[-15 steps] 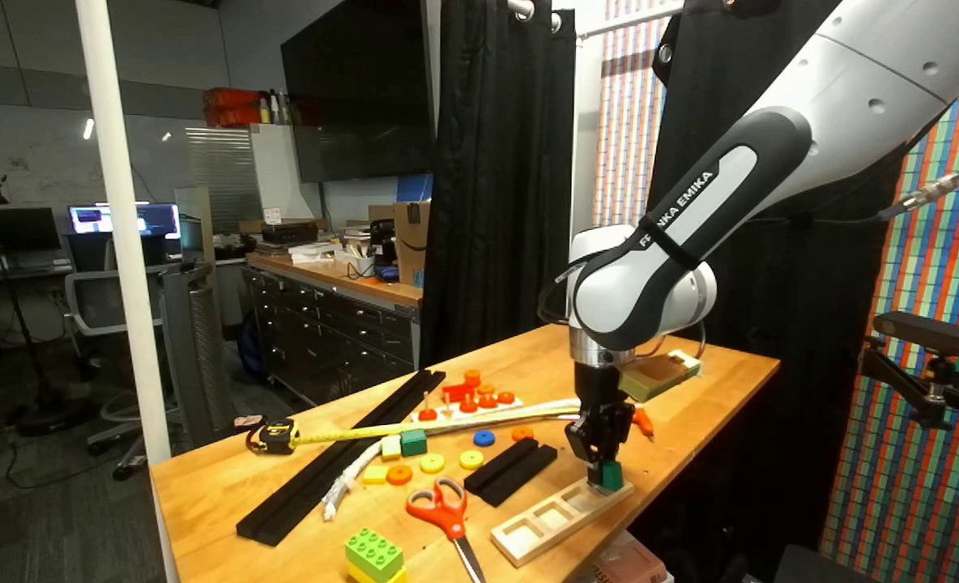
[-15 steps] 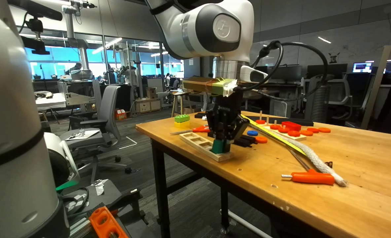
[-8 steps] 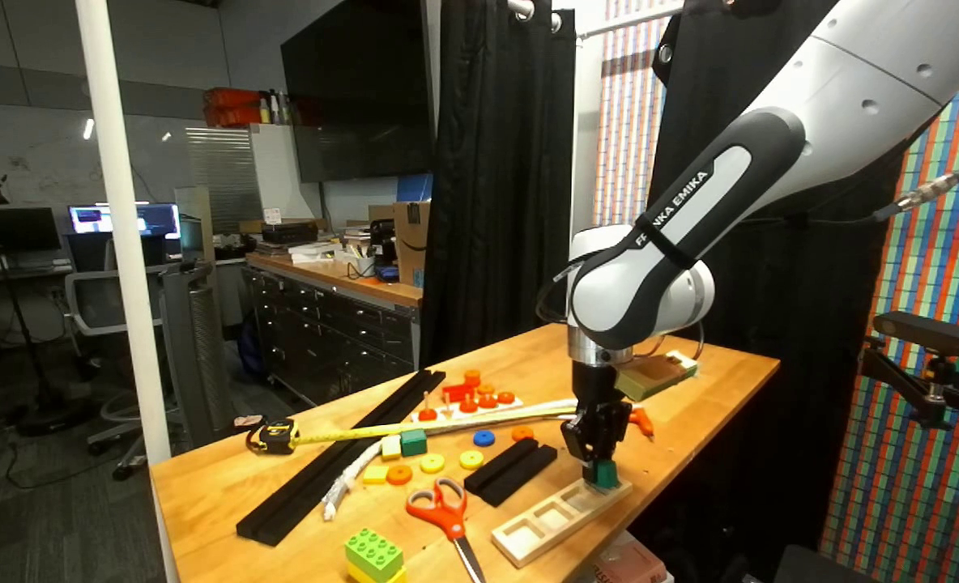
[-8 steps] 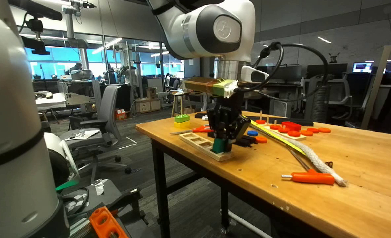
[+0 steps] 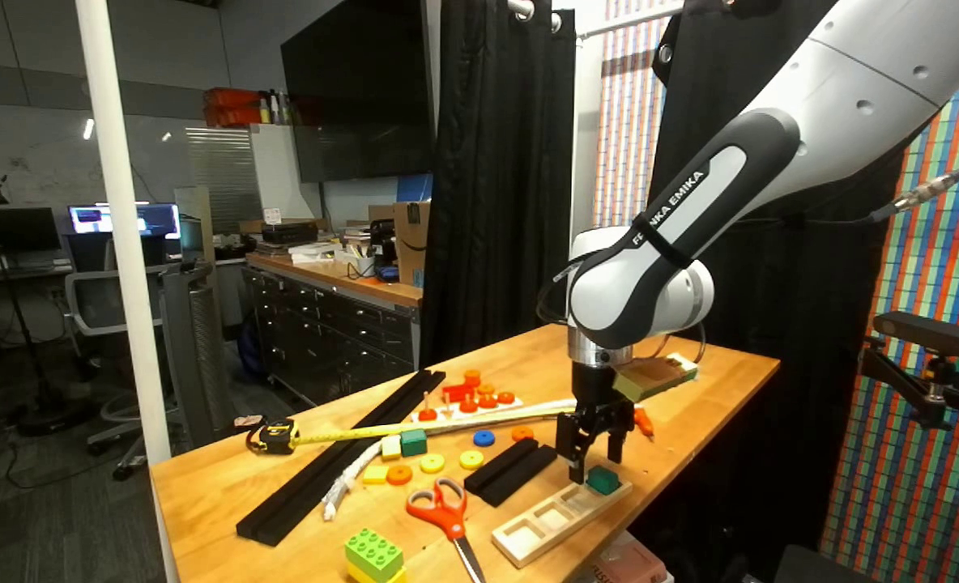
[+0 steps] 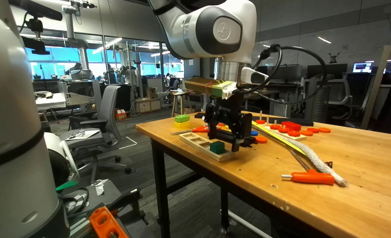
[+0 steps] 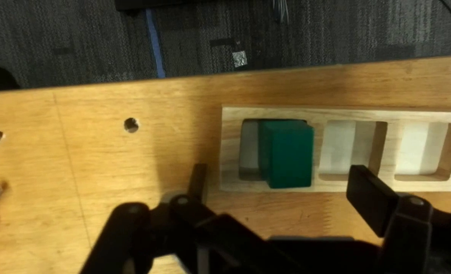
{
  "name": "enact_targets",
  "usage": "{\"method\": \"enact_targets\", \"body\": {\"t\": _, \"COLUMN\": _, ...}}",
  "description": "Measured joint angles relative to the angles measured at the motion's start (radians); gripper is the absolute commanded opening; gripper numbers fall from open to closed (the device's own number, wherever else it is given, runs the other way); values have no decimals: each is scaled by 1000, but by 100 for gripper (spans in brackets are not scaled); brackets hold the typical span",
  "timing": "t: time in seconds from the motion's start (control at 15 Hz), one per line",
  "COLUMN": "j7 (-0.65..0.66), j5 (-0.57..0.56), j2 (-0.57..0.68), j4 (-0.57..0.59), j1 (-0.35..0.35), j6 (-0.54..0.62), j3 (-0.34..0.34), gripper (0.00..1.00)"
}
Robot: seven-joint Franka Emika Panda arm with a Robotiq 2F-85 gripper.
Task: Get the top green block then put it on top of the wooden structure then put the small yellow block on top of the bottom green block
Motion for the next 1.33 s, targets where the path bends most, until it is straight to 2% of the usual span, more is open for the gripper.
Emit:
{"method": "enact_targets", "body": {"t": 0.27, "j7": 14, "j5": -3, "j2": -13, "j4": 24, "j1": 3, "j6": -1, "j3": 24, "gripper": 100}}
{"method": "enact_targets", "body": {"t": 0.8, "j7": 202, "j5": -80, "j2": -48, "j4": 192, "j1": 59, "j6": -63, "j3": 168, "gripper": 100}}
{"method": "enact_targets", "body": {"t": 1.07, "j7": 200, "j5": -100, "j2": 15, "j4": 314, "j1": 79, "j6": -150, "j3": 193, "gripper": 100}}
{"method": "enact_targets", "body": {"t": 1.33, "j7": 151, "j5": -101, "j2": 156, "j4": 466, "j1": 104, "j6": -228, "j3": 198, "gripper": 100}}
